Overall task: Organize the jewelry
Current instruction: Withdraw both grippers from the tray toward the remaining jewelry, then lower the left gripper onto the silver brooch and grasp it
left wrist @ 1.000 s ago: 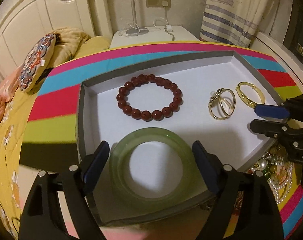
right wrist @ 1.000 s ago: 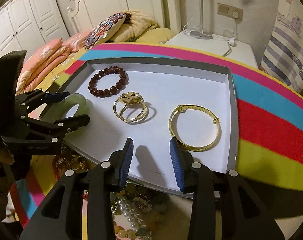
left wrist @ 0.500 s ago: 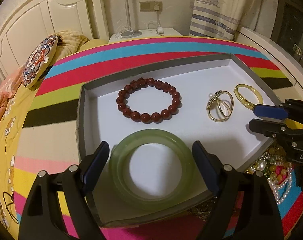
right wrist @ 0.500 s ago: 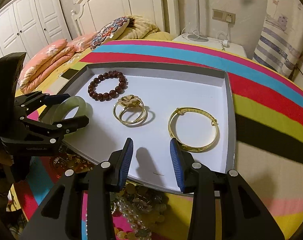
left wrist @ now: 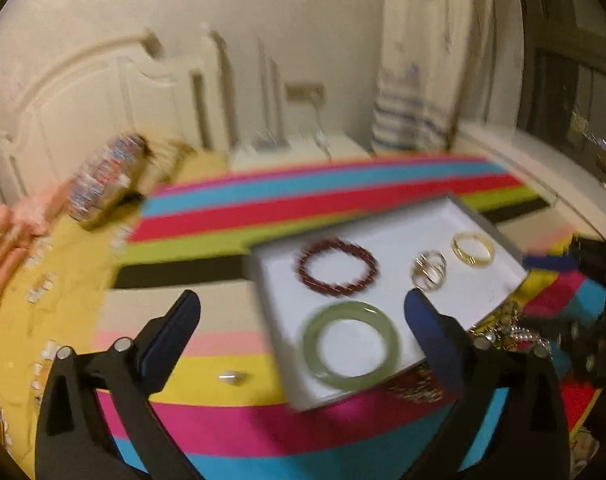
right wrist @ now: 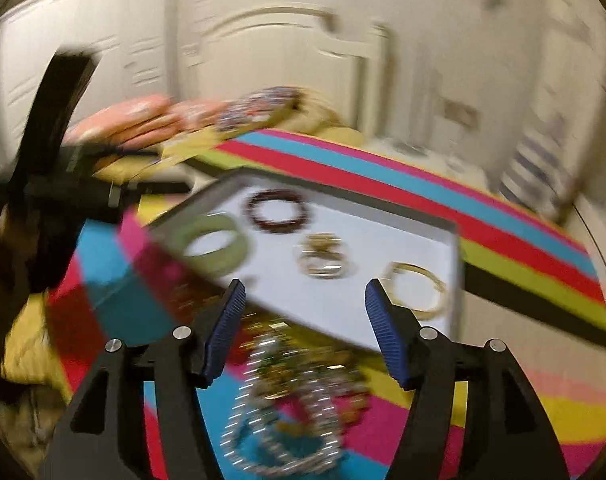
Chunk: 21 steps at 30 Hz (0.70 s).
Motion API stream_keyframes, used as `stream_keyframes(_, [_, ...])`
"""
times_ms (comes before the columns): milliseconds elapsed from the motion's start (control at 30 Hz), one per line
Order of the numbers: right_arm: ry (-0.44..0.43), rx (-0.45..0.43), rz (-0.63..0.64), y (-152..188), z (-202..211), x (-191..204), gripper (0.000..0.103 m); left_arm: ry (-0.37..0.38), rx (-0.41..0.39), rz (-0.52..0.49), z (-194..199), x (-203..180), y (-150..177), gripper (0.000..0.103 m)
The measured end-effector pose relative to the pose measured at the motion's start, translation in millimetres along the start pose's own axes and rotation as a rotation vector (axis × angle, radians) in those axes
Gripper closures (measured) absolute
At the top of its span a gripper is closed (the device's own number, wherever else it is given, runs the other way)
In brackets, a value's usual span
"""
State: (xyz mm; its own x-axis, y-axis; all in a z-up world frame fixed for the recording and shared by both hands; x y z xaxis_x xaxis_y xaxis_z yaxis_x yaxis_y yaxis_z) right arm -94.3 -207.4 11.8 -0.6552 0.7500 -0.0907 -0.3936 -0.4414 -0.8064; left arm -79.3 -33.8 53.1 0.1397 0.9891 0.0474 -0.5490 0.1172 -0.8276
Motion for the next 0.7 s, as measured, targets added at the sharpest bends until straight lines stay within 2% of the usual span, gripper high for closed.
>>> stream_keyframes(100, [-0.042, 0.053, 0.067, 10, -12, 20, 0.053, -0.035, 0.000, 0.046, 19, 23, 14, 0.002])
stream_keyframes(267, [-0.034, 0.129, 0.182, 24, -29, 41, 0.056, -0.058, 0.075, 0.103, 31, 46, 61, 0.002])
stream_keyframes(333, [-0.035, 0.141, 0.243, 25, -33, 52, 0.058, -0.039, 0.110, 0.106, 33, 48, 78, 0.002])
stream_keyframes(367, [-0.026, 0.145, 0.264, 26, -34, 58, 0.063, -0.024, 0.126, 0.104, 32, 46, 84, 0.002])
stream_keyframes(400, [-0.010, 0.157, 0.287, 26, -40, 60, 0.073, -0.005, 0.141, 0.095, 28, 40, 90, 0.002])
stream_keyframes(433, [0.002, 0.167, 0.294, 27, -43, 59, 0.080, 0.005, 0.153, 0.090, 26, 37, 92, 0.002])
stream_keyframes(467, [0.021, 0.176, 0.296, 27, -47, 59, 0.095, 0.013, 0.164, 0.087, 23, 35, 96, 0.002])
stream_keyframes(533, [0.043, 0.169, 0.288, 28, -47, 56, 0.096, 0.032, 0.179, 0.070, 14, 26, 98, 0.003])
stream_keyframes(600, [0.057, 0.135, 0.256, 23, -42, 53, 0.097, -0.008, 0.193, 0.049, 4, 24, 99, 0.005])
stream_keyframes(633, [0.048, 0.112, 0.228, 20, -36, 51, 0.097, -0.019, 0.205, 0.048, 1, 23, 99, 0.009])
stream_keyframes(700, [0.034, 0.069, 0.165, 11, -28, 45, 0.097, 0.018, 0.200, 0.052, 2, 20, 96, 0.012])
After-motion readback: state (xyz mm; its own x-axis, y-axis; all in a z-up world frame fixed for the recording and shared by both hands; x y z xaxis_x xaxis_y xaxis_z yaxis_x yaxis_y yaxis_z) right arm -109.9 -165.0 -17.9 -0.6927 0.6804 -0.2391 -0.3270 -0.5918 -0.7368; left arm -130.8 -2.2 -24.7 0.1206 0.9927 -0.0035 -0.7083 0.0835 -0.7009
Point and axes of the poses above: each gripper's, at about its wrist camera, not at the fingertips, and z roughly against the way its jaws point, x to its left, y to its underside, the point moved 6 cm from there along -z, roughly the way its jaws point, and after that the axes turned 3 degrees about -x, right-handed, at the moved point
